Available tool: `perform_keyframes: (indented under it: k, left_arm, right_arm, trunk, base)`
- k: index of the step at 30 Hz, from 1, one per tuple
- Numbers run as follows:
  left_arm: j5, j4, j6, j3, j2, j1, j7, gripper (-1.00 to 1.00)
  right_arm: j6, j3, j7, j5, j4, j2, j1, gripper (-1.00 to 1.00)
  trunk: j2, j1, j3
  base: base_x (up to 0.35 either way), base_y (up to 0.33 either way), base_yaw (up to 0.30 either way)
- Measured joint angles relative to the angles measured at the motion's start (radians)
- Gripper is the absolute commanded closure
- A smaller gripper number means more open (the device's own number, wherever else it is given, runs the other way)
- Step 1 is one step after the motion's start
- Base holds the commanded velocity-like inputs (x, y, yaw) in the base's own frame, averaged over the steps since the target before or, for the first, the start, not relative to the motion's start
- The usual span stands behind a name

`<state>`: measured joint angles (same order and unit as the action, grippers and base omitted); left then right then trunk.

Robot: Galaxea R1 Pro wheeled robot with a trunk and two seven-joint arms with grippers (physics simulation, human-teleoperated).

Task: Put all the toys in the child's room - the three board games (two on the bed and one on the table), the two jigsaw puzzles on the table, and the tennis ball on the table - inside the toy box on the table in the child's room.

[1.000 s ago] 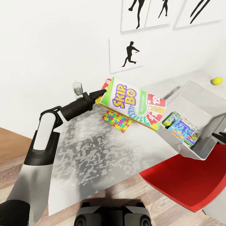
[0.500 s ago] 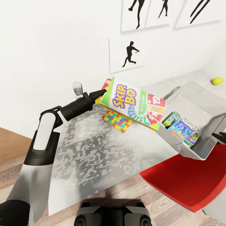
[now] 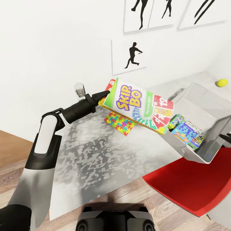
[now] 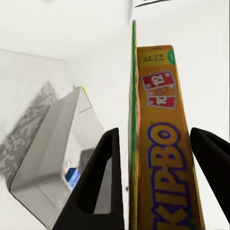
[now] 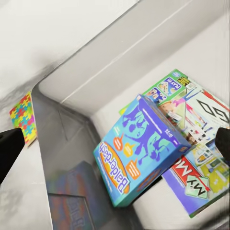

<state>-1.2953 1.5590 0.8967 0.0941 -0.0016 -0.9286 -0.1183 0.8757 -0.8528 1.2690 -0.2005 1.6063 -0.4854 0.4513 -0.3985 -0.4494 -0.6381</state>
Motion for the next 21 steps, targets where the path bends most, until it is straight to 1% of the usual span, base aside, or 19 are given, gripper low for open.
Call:
perform_keyframes:
  k: [3,9,16,17,21]
  left_arm:
    - [-0.024,0.017,0.005,0.002,-0.01,0.002,-0.008,1.0]
    - [-0.036,0.041,0.009,0.003,-0.016,0.005,-0.014,1.0]
    - [-0.04,0.046,0.01,0.001,-0.019,0.007,-0.016,1.0]
    - [-0.041,0.046,0.01,0.001,-0.019,0.008,-0.017,1.0]
    - [-0.041,0.047,0.009,0.0,-0.019,0.01,-0.022,1.0]
  right_arm:
    - [0.017,-0.017,0.005,-0.004,0.005,-0.017,0.011,-1.0]
    - [0.051,-0.05,0.023,-0.008,0.008,-0.047,0.017,-1.0]
    - [0.09,-0.057,0.043,-0.009,0.009,-0.054,0.02,-1.0]
    - [0.148,-0.057,0.044,-0.01,0.009,-0.054,0.02,-1.0]
    - [0.152,-0.058,0.047,-0.01,0.009,-0.055,0.02,-1.0]
  trunk:
    - [0.0,0.0,0.0]
    - [0.0,0.0,0.0]
    - [0.0,0.0,0.0]
    - [0.0,0.0,0.0]
    - [0.0,0.0,0.0]
  base:
    - [0.0,0.0,0.0]
    - [0.0,0.0,0.0]
    - [0.0,0.0,0.0]
    - [0.0,0.0,0.0]
    - [0.0,0.0,0.0]
